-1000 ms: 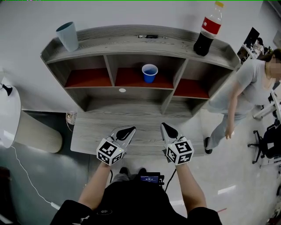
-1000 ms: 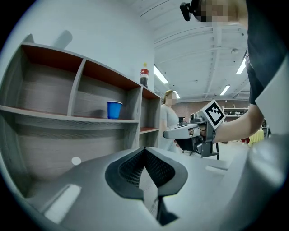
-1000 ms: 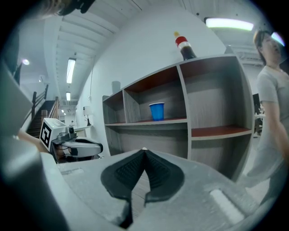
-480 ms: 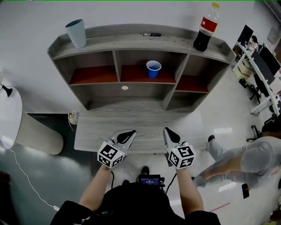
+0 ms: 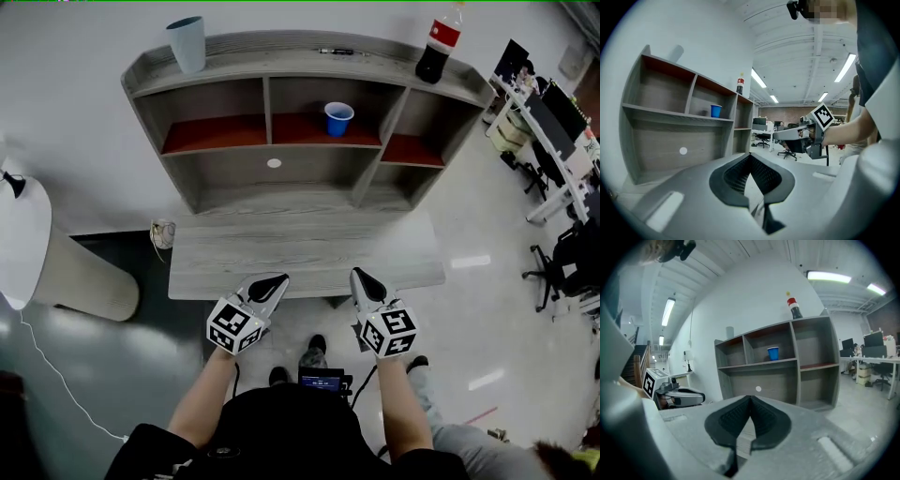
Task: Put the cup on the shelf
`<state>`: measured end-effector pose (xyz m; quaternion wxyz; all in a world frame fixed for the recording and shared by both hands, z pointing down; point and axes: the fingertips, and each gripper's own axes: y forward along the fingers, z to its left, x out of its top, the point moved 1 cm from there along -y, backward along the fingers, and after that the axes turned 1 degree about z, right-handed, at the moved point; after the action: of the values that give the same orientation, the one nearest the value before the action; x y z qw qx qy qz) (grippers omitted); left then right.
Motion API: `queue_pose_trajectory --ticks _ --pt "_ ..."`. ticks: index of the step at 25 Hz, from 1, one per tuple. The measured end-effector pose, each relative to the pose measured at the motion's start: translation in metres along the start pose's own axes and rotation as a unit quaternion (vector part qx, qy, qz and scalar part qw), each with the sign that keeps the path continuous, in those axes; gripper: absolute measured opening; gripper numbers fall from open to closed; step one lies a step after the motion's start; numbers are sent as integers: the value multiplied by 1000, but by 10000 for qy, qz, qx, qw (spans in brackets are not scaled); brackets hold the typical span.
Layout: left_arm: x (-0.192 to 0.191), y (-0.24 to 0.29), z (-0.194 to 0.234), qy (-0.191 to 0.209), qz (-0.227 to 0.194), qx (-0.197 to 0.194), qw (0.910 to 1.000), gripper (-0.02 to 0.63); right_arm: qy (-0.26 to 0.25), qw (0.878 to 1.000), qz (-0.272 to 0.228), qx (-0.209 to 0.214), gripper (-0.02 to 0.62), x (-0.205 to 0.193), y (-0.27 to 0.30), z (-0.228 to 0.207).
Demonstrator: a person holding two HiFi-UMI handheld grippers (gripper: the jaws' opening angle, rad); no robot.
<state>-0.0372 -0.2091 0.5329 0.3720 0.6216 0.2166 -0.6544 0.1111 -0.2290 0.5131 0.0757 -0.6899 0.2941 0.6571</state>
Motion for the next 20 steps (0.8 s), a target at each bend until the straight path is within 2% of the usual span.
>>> queue_pose_trajectory --ticks 8,20 --pt "-10 -26 -22 81 10 -229 9997 3 61 9997 -96 -231 -3 -14 -33 26" --pt "-19 -30 -40 156 71 -446 9989 3 108 9991 -125 -398 -3 -25 -55 34"
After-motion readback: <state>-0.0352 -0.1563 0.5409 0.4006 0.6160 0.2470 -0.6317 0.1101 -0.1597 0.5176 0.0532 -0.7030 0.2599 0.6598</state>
